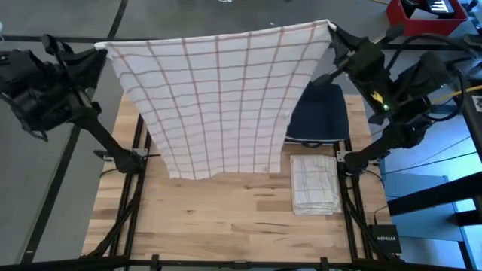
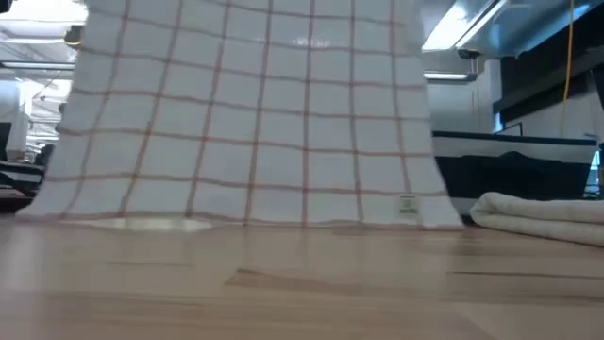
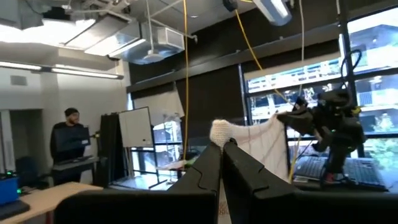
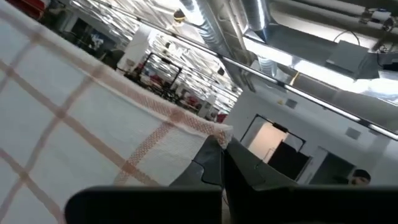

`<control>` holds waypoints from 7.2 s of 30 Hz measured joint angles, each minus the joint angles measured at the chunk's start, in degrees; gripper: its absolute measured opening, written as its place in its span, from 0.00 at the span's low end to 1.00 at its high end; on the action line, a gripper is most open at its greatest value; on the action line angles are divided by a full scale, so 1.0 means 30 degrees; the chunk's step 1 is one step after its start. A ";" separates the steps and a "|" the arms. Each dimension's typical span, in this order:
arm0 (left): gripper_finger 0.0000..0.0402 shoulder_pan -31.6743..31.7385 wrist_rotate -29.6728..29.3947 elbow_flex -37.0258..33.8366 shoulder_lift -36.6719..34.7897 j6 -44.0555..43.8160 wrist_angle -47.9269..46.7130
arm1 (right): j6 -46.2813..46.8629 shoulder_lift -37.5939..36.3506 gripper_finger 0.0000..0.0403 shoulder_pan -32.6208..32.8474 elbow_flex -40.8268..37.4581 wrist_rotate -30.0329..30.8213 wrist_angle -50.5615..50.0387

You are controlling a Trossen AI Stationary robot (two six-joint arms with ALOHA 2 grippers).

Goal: Fold towel
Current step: Fold the white towel

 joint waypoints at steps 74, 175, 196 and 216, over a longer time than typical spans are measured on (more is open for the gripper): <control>0.00 -0.3897 -0.0711 -0.0349 0.2578 0.0935 -0.3001 | 1.2822 0.1058 0.01 0.6147 0.0415 0.6676 -1.6650; 0.00 -0.6858 -0.6415 -2.4757 -1.4695 -2.0870 -0.5136 | 1.9649 -0.0117 0.01 -0.9817 -1.9853 -2.0512 -0.0328; 0.00 -1.1318 -0.3110 -2.4764 -0.8019 -4.1431 -1.3674 | 2.3772 -0.0124 0.01 0.0532 -2.1338 -1.4850 -0.3737; 0.00 -1.0508 1.0425 -2.4757 -0.0439 -6.3671 -2.1108 | 2.7949 -0.0109 0.01 0.5286 -2.6948 -1.4653 0.2151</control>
